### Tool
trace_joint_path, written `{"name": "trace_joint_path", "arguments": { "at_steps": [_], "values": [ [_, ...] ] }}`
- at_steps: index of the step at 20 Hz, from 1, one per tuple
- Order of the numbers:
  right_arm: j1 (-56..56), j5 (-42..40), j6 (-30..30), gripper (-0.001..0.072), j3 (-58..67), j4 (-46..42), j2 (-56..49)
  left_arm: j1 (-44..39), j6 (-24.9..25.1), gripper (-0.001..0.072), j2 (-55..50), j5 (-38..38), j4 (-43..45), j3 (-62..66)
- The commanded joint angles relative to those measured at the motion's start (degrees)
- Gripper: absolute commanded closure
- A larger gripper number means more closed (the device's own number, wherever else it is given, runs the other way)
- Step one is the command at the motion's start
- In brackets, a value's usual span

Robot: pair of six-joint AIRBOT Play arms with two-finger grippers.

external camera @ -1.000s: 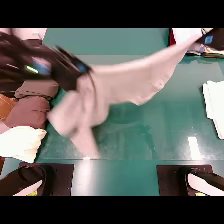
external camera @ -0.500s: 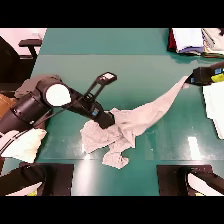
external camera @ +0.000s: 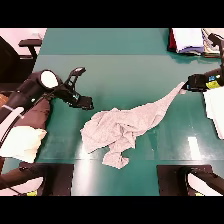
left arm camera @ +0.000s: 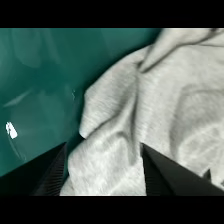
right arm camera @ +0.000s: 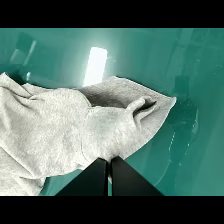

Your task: Fold the shirts.

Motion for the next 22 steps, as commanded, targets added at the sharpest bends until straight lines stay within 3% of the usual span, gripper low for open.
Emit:
{"name": "trace_joint_path", "arguments": {
  "at_steps": [1, 4, 12, 13, 14, 15, 16, 22],
  "values": [
    [0.1, -0.3, 0.0, 0.0701, -0.2, 0.0, 0.0, 1.6, 0.5, 0.0165, -6.0, 2.5, -3.9, -0.8],
    [0.1, -0.6, 0.0, 0.0701, -0.2, 0.0, 0.0, 0.6, 3.1, 0.0166, -9.7, 1.6, -7.7, -0.9],
    [0.1, -0.8, 0.0, 0.0701, -0.2, 0.0, 0.0, -3.0, 3.0, 0.0168, -11.6, 1.3, -7.1, -0.9],
    [0.1, -0.8, 0.0, 0.0701, -0.2, 0.0, 0.0, -3.0, 2.9, 0.0295, -11.6, 1.3, -7.0, -0.9],
    [0.1, -0.8, 0.0, 0.0701, -0.2, 0.0, 0.0, -3.0, 2.9, 0.0501, -11.6, 1.3, -7.0, -0.9],
    [0.1, -0.8, 0.0, 0.0701, -0.2, 0.0, 0.0, -3.0, 3.0, 0.0642, -11.5, 1.5, -7.0, -0.9],
    [0.1, -0.8, 0.0, 0.0701, -0.2, 0.0, 0.0, -3.0, 3.0, 0.0685, -11.1, 1.8, -6.9, -0.9],
    [0.1, -0.7, -1.1, 0.0701, 6.8, -0.3, 0.1, 2.4, 2.9, 0.0686, -0.7, 1.3, -5.4, 6.1]
  ]
}}
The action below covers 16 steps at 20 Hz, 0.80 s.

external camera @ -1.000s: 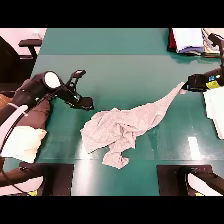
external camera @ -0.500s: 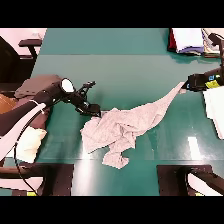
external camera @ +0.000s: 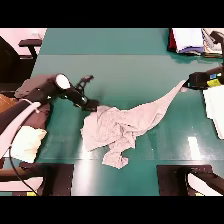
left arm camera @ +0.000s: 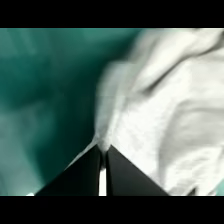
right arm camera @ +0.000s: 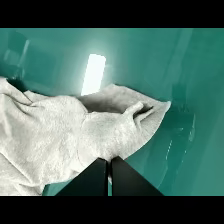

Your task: Fold the shirts.

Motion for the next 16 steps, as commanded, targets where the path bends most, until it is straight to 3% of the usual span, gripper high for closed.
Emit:
{"name": "trace_joint_path", "arguments": {
  "at_steps": [1, 9, 16],
  "values": [
    [0.1, 0.3, -2.0, 0.0701, 7.8, -0.1, 0.0, 4.3, 0.0, 0.0686, 8.7, -0.5, 1.2, 6.0],
    [0.1, 1.5, -2.6, 0.0701, 40.4, -0.4, 0.3, 8.2, -0.1, 0.0686, 32.8, -2.1, 5.9, 32.4],
    [0.1, -10.5, -2.3, 0.0702, 32.3, -8.5, 11.6, 8.2, -1.7, 0.0687, 35.6, -5.2, 7.1, 48.5]
  ]
}}
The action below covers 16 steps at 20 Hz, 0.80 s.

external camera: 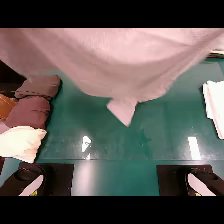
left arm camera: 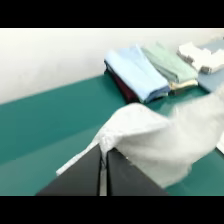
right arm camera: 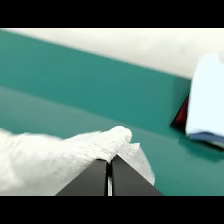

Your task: Fold the shirts.

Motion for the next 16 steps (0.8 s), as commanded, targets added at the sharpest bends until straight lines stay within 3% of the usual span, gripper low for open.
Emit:
{"name": "trace_joint_path", "arguments": {
  "at_steps": [1, 7, 11, 14, 16],
  "values": [
    [0.0, -4.3, 0.4, 0.0702, -0.7, -5.2, 3.7, 0.1, -1.4, 0.0687, 1.1, -1.3, 1.0, 6.0],
    [0.1, 0.7, 1.5, 0.0703, 10.1, -5.1, -5.7, 0.1, -2.6, 0.0687, 0.5, -6.0, 6.4, 2.1],
    [0.1, -0.8, 2.3, 0.0703, 2.8, -5.0, -13.1, 0.1, -4.9, 0.0686, -2.2, -14.1, 14.9, -11.9],
    [0.1, 0.2, 2.2, 0.0703, -4.1, -4.5, -21.5, 0.1, -4.9, 0.0686, -5.2, -7.8, 14.9, -28.9],
    [0.1, 0.0, 2.2, 0.0702, -6.5, -4.5, -27.9, 0.1, -4.9, 0.0686, -8.7, 1.8, 15.1, -38.8]
  ]
}}
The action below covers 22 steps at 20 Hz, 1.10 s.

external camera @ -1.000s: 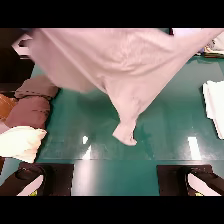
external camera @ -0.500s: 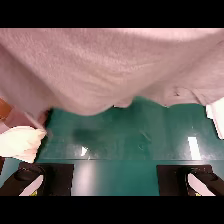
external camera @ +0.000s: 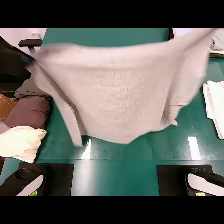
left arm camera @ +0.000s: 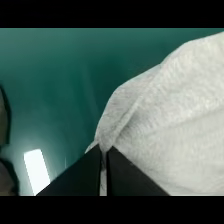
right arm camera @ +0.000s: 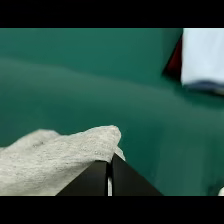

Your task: Fold the shirts.

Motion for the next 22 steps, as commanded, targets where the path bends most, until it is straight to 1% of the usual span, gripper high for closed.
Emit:
{"name": "trace_joint_path", "arguments": {
  "at_steps": [1, 2, 4, 7, 8, 9, 10, 11, 13, 15, 16, 18, 22],
  "values": [
    [0.1, 0.2, 0.1, 0.0703, -4.0, 0.4, -10.8, 0.1, -0.3, 0.0686, -5.6, 13.7, 2.0, -15.5],
    [0.1, 0.0, 0.1, 0.0702, -3.3, 0.4, -14.1, 0.1, -0.3, 0.0685, -8.5, 18.3, 3.0, -16.5],
    [0.1, -0.2, 0.1, 0.0702, -0.2, 0.4, -19.5, 0.1, -0.3, 0.0686, -13.8, 24.6, 4.4, -15.9],
    [0.0, -1.6, 0.2, 0.0693, 5.4, 0.5, -24.3, 0.3, -0.4, 0.0684, -18.9, 29.7, 4.6, -14.1],
    [-0.2, -2.7, 0.2, 0.0527, 5.5, 0.5, -24.5, 0.9, -1.0, 0.0635, -19.4, 29.7, 4.5, -13.5],
    [-0.7, -2.5, 0.1, 0.0353, 5.5, 1.7, -24.5, 2.0, -2.5, 0.0343, -19.5, 29.5, 4.5, -12.8],
    [-1.9, -1.4, 0.1, 0.0341, 5.5, 4.7, -24.5, 3.8, -4.0, 0.0176, -19.5, 28.3, 4.3, -11.7],
    [-3.2, 0.2, 0.0, 0.0341, 5.0, 8.5, -24.3, 5.7, -3.9, 0.0176, -19.5, 25.5, 3.3, -10.3],
    [-6.2, 2.3, -1.1, 0.0342, -1.2, 15.3, -21.4, 10.1, -2.5, 0.0176, -18.8, 16.9, 1.1, -8.3],
    [-8.6, 3.4, -2.5, 0.0341, -10.0, 17.4, -17.3, 13.2, 1.0, 0.0176, -18.2, 7.7, 0.3, -8.8],
    [-9.4, 3.3, -2.9, 0.0342, -14.8, 17.6, -14.9, 14.2, 1.8, 0.0175, -18.0, 4.0, 0.3, -10.2],
    [-10.4, 3.2, -4.9, 0.0342, -25.3, 19.9, -9.3, 15.0, 2.8, 0.0176, -16.6, 0.9, -0.1, -16.0],
    [-10.4, 2.0, -7.0, 0.0342, -41.1, 23.0, 0.0, 15.0, 2.8, 0.0175, -12.4, 1.1, -1.2, -31.3]
  ]
}}
